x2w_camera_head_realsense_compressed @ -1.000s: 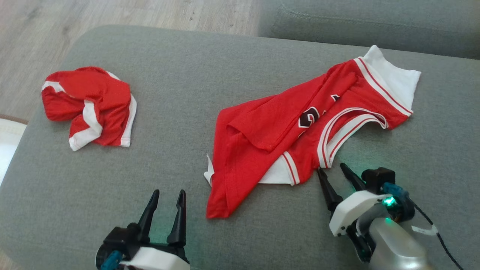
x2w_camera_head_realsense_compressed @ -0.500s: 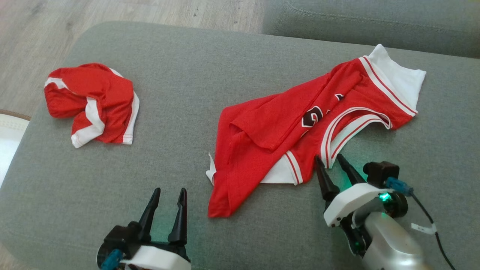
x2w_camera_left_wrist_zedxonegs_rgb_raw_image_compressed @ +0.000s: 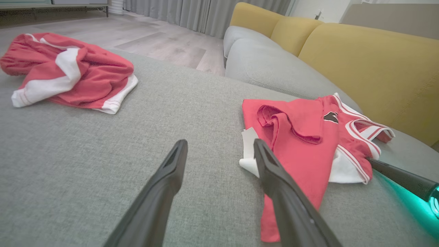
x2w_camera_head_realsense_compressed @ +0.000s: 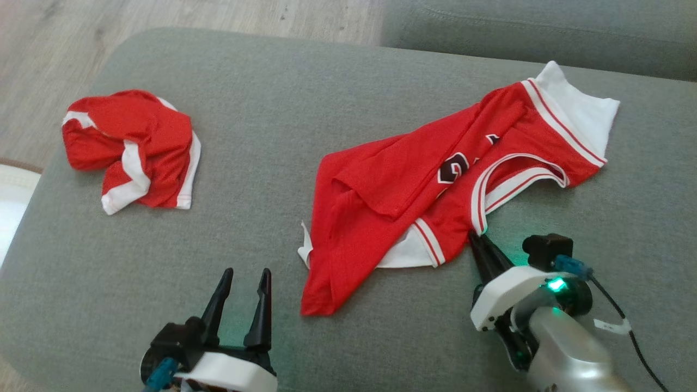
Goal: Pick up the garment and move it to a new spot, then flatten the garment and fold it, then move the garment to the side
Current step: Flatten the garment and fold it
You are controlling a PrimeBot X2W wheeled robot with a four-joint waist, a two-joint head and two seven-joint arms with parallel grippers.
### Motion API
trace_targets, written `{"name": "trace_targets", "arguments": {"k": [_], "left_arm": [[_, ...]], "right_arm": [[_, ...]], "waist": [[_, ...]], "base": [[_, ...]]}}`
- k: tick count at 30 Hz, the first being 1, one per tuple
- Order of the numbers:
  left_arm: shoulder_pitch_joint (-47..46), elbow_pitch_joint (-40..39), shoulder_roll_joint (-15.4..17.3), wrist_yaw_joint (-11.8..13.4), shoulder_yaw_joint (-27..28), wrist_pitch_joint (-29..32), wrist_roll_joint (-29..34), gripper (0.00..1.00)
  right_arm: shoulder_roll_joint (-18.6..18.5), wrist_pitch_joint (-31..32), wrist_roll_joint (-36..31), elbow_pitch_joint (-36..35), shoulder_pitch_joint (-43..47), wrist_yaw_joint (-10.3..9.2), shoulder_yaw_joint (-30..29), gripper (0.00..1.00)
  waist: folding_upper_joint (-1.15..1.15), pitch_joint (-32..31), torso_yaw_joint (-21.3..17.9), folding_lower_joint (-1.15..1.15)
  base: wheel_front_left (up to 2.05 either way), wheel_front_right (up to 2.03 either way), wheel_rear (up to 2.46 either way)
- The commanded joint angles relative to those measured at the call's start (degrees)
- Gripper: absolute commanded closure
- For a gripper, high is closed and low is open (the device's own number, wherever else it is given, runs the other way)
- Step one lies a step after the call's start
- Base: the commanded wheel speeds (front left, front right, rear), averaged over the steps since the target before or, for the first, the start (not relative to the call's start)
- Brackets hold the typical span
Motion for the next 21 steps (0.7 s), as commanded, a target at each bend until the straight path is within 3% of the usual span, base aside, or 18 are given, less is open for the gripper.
{"name": "trace_targets", "arguments": {"k": [1,12,13,14,18,21], "left_arm": [[-1.7,-1.8,0.0,0.1,1.9,-0.5,-0.3,0.00],[-1.6,-3.4,0.0,0.1,0.6,-0.5,-0.7,0.00],[-1.7,-3.4,0.0,0.1,0.3,-0.5,-0.7,0.00],[-1.8,-3.4,0.0,0.1,0.1,-0.5,-0.8,0.00],[-2.3,-3.6,0.0,0.1,-1.8,-0.5,-1.3,0.00],[-3.2,-4.0,0.0,0.1,-5.1,-0.5,-1.9,0.00]], "right_arm": [[-0.1,-0.1,-1.0,-0.2,0.6,-0.04,0.9,1.00],[-13.4,-0.1,-3.9,-7.0,5.0,-0.04,-5.2,1.00],[-14.0,-0.1,-4.0,-7.3,5.0,-0.04,-5.9,0.65],[-14.4,-0.1,-4.2,-8.0,4.8,-0.04,-6.8,0.00],[-14.2,-0.1,-8.1,-14.5,5.3,-0.04,-12.2,0.00],[-11.6,-0.1,-12.7,-21.8,7.7,-0.04,-16.9,0.00]], "waist": [[0.00,-0.4,-0.5,0.00],[0.00,-2.6,-5.8,0.00],[0.00,-2.7,-6.0,0.00],[0.00,-2.7,-6.3,0.00],[0.00,-2.6,-7.1,0.00],[0.00,-2.2,-7.6,0.00]], "base": [[0.00,0.00,0.00],[0.00,0.00,0.00],[0.00,0.00,0.00],[0.00,0.00,0.00],[0.00,0.00,0.00],[0.00,0.00,0.00]]}}
